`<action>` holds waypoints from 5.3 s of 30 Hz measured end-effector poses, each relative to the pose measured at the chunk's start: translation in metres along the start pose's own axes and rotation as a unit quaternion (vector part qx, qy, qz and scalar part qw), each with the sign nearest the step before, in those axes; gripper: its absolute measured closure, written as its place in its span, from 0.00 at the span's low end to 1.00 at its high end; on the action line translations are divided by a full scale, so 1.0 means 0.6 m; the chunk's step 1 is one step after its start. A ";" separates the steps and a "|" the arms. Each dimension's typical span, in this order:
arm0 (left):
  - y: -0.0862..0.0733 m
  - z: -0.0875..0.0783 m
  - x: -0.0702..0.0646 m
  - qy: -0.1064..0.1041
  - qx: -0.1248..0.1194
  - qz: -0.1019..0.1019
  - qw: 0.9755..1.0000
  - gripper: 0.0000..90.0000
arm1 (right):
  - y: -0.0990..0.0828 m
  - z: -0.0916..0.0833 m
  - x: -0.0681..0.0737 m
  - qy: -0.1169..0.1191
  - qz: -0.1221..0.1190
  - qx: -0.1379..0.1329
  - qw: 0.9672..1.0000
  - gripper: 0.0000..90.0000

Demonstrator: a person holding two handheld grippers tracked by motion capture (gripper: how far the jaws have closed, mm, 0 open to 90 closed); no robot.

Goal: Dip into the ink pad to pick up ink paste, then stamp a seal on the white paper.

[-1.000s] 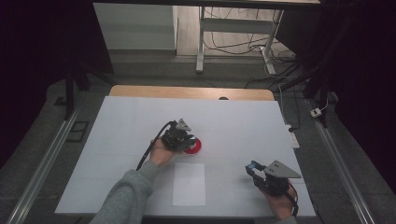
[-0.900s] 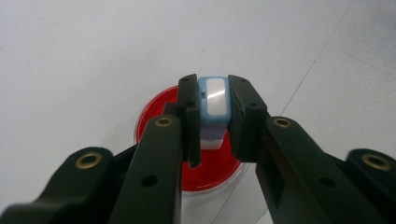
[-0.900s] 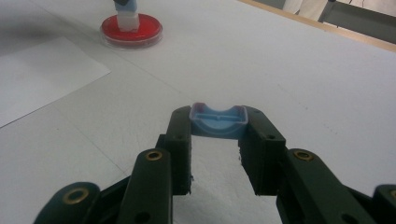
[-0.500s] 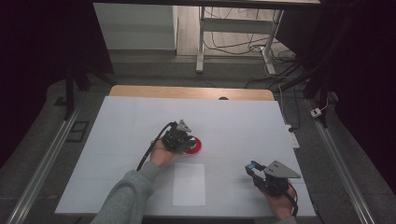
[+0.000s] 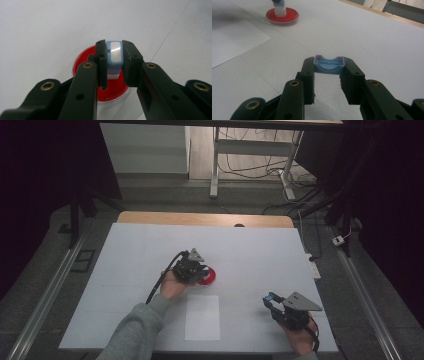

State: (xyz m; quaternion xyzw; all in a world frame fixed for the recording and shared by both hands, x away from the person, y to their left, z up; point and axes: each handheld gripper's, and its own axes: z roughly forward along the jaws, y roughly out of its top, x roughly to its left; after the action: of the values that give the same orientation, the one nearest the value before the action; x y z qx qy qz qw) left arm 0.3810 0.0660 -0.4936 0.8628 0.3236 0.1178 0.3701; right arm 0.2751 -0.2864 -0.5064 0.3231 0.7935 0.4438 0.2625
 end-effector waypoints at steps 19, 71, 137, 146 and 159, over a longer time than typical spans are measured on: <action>0.005 -0.033 -0.002 -0.005 -0.042 -0.011 0.999 0.84 | -0.001 0.001 0.000 -0.001 0.000 0.000 1.000 0.72; -0.054 -0.158 -0.027 -0.073 -0.104 -0.004 0.992 0.84 | -0.002 -0.001 0.003 -0.009 -0.005 -0.002 1.000 0.72; -0.081 -0.108 -0.096 -0.123 -0.032 0.045 0.991 0.84 | -0.003 0.003 0.003 0.002 -0.008 0.002 1.000 0.72; -0.086 -0.096 -0.101 -0.126 -0.020 0.049 0.991 0.84 | -0.003 0.004 0.002 0.002 -0.008 0.003 1.000 0.72; -0.090 -0.084 -0.107 -0.121 -0.006 0.059 0.991 0.84 | -0.003 0.003 0.002 0.001 -0.008 0.003 1.000 0.72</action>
State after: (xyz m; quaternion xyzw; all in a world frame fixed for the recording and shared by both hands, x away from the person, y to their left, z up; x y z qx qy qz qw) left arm 0.2845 0.0809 -0.4946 0.8861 0.2241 0.0359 0.4042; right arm 0.2752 -0.2851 -0.5092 0.3177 0.7975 0.4395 0.2645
